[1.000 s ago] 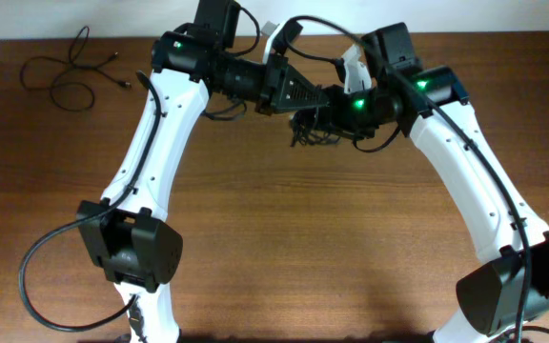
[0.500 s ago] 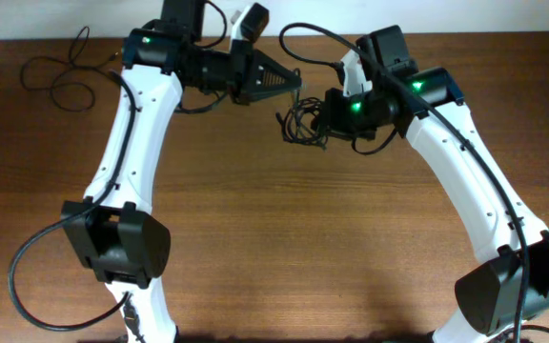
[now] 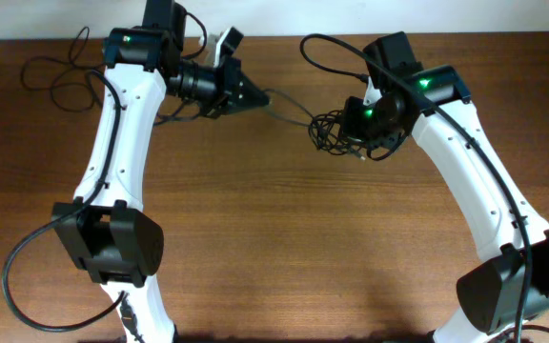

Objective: Untangle cables

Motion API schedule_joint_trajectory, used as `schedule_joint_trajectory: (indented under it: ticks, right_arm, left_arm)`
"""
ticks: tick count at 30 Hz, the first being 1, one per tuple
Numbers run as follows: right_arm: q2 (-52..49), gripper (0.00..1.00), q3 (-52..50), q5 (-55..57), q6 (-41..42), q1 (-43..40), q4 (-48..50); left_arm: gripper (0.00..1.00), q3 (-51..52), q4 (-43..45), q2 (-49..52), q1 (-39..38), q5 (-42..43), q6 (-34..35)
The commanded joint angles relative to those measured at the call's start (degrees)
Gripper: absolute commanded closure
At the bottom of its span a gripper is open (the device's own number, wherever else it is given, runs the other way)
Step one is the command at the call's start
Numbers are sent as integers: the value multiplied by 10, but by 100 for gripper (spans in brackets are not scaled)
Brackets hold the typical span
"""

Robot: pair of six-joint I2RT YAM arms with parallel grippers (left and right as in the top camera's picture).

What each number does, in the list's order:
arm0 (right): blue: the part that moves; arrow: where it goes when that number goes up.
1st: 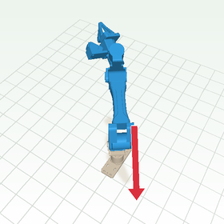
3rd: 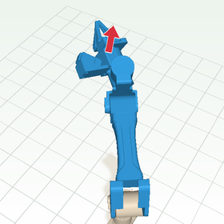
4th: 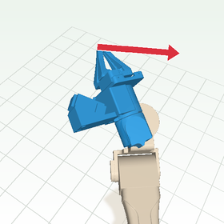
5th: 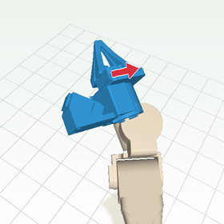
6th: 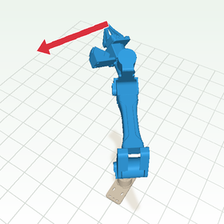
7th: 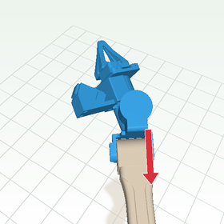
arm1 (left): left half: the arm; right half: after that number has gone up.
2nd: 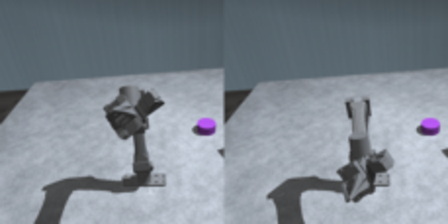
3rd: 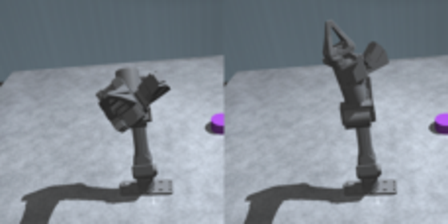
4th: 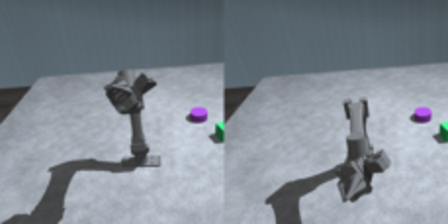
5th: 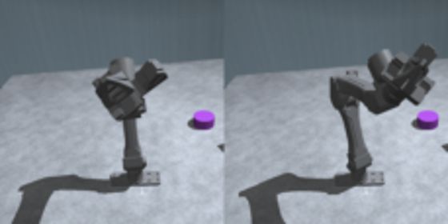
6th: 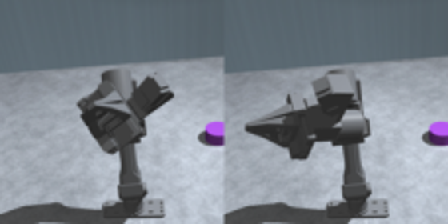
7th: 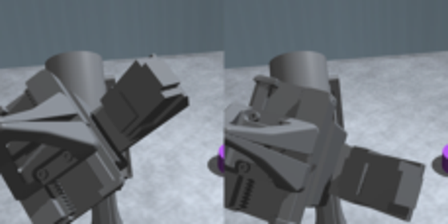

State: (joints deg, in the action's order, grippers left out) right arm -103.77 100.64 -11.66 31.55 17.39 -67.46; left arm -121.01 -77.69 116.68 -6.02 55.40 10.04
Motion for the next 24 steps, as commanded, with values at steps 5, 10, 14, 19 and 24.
schedule_joint_trajectory:
  ticks: [5, 10, 14, 19, 24]
  right_arm:
    - [-7, 96, -1, 18, 5, -20, -5]
    - [-7, 96, -1, 13, 2, -20, -7]
    - [-7, 96, -1, -20, 2, -20, -3]
    - [-7, 96, -1, -22, -11, -20, -1]
    - [-7, 94, -1, 3, -11, -20, -7]
  left_arm:
    - [100, -9, -33, -12, 11, -475, 79]
    - [100, -9, -34, -12, 13, -584, 125]
    - [100, -9, -34, -12, 10, -580, 129]
    - [100, -9, -34, -12, 10, -582, 129]
    - [100, -9, -34, -12, 10, -582, 129]
